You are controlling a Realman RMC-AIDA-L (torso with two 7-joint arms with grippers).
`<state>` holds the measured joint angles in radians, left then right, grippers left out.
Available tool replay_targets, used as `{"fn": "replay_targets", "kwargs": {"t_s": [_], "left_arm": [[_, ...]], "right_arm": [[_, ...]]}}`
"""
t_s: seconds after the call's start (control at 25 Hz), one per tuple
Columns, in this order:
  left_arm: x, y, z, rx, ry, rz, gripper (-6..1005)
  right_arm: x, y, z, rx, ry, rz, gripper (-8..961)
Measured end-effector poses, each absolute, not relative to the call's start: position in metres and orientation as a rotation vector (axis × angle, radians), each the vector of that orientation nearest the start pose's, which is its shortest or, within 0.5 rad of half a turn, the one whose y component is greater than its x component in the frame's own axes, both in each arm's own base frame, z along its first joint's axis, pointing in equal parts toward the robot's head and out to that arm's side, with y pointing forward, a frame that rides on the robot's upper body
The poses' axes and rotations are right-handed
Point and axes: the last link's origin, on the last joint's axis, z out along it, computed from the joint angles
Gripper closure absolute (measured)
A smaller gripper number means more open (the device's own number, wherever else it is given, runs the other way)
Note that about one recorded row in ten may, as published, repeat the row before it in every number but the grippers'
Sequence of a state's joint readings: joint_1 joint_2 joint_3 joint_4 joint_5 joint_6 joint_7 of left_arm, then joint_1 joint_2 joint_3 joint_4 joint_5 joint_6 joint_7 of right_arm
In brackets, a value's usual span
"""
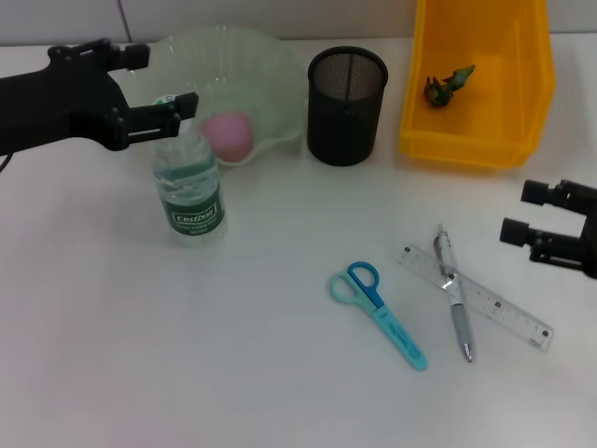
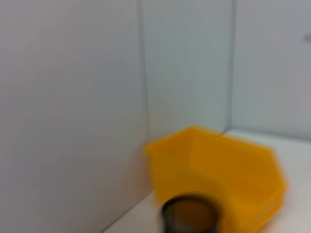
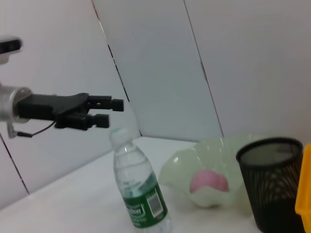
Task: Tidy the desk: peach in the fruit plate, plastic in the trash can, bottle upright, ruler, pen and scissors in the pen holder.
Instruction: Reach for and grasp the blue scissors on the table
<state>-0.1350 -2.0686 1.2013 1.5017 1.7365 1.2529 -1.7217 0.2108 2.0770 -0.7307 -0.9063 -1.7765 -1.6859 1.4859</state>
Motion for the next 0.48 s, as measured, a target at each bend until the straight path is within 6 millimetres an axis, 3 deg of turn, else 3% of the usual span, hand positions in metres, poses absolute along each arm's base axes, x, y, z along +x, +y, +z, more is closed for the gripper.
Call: {"fn": "replay_targets", "kwargs": {"t_s": [0.16,0.2,0.32,0.4,0.48], "left_arm": [[-0.196,0.293,0.063,-2.573,-0.186,-0.655,221],[-0.198,0.286,0.058,-2.607,-0.148,-0.694,208],[-0.214,0.271,0.038,-2.672,-0.058,-0.807,199],[-0.232,0.264,0.018,-2.687,-0.050,-0.883,198],[-0.249,0.259,-0.002,-2.687,-0.070,-0.933,198]], "right_arm": [[0.289,0.266,0.070,-2.540,0.781,0.842,172],[0.275,0.268,0.082,-2.575,0.783,0.834,172],[0.259,0.271,0.093,-2.607,0.778,0.816,172],[0.230,0.282,0.108,-2.650,0.825,0.742,172],[0.219,0.287,0.111,-2.665,0.852,0.687,172]]}}
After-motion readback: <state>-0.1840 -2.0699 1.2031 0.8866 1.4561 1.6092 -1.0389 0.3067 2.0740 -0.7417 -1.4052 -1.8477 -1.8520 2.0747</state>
